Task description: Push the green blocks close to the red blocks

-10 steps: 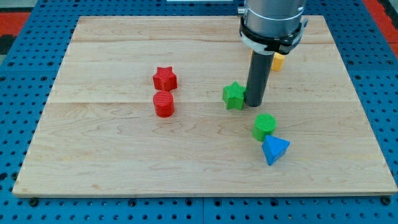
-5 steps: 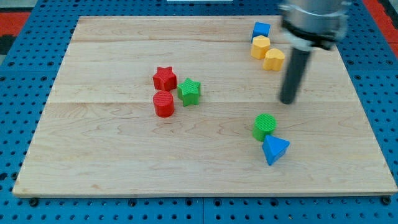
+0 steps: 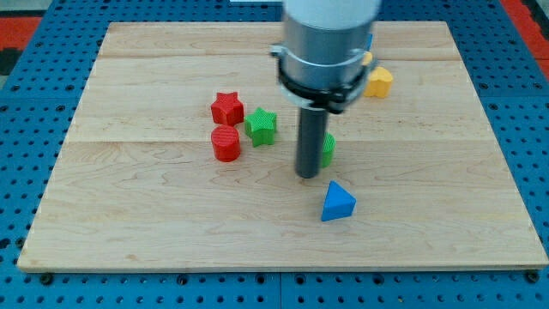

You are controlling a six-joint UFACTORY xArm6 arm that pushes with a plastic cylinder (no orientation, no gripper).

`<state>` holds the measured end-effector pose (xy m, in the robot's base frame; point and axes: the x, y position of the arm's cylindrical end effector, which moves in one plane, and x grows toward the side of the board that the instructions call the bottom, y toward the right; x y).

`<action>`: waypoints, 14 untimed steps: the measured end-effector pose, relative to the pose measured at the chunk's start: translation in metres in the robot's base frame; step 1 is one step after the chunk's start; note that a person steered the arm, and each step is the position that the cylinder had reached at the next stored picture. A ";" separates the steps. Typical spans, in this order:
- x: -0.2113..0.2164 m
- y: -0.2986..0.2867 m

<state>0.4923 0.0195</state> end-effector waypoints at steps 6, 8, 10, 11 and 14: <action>0.012 0.002; -0.015 0.042; 0.008 -0.008; 0.006 0.047; -0.043 -0.037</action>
